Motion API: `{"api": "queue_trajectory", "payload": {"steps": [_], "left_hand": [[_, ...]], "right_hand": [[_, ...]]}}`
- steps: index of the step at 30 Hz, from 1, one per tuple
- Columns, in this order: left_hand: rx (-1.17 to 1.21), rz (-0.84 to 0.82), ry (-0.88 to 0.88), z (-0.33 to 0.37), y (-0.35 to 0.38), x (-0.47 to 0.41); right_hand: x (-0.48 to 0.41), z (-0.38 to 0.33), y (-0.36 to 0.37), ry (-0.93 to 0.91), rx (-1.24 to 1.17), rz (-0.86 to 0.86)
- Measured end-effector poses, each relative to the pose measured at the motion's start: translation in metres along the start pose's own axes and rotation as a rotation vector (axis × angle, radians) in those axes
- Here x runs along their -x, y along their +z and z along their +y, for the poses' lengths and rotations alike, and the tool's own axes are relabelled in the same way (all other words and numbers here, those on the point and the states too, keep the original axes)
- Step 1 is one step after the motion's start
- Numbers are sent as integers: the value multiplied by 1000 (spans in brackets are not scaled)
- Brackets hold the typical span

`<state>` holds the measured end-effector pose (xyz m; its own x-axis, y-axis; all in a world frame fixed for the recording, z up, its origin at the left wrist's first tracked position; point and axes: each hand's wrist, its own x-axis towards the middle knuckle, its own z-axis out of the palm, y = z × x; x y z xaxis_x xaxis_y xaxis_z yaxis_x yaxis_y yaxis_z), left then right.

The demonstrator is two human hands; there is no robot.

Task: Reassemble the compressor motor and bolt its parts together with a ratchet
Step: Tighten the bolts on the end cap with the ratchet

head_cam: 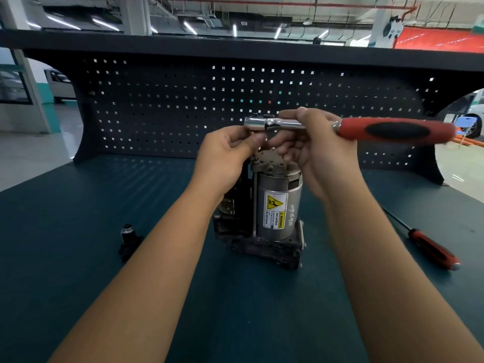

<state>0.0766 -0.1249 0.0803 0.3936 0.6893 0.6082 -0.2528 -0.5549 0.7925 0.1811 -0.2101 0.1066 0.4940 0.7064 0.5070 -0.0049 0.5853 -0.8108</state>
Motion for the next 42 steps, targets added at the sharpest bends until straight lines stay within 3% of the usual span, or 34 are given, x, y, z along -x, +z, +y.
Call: {"api": "queue_trajectory", "payload": {"steps": [3,8,12,15,19,21,23,27,29,32,37,39,42], "left_hand": [[-18,-45,-2,0,-3,-1],[51,108,-22,-1,2,0],[-15,168,-29,-1,7,0],[-30,169,-21,-1,6,0],[-52,103,-10,-4,3,-1],[-61,80,1,-6,2,-1],[-80,71,24,-6,3,-1],[-68,154,11,-6,6,-1],[-43,184,0,-5,6,0],[-4,167,-5,-3,4,2],[-34,65,16,-3,2,1],[-66,48,24,-5,1,0],[-83,105,16,-7,1,-2]], "right_hand": [[-3,1,0,15,-21,-29],[21,11,15,-416,613,54],[29,16,26,-634,775,124],[20,13,18,-475,645,87],[0,4,-4,6,-26,-14],[-4,3,-9,113,-157,-13],[0,5,-6,-3,13,-9],[22,6,12,-388,619,-3],[29,10,21,-454,715,-73],[25,10,24,-418,672,23],[1,2,-2,98,-120,-1],[0,4,-6,80,-101,-20],[10,8,4,-210,341,-53]]}}
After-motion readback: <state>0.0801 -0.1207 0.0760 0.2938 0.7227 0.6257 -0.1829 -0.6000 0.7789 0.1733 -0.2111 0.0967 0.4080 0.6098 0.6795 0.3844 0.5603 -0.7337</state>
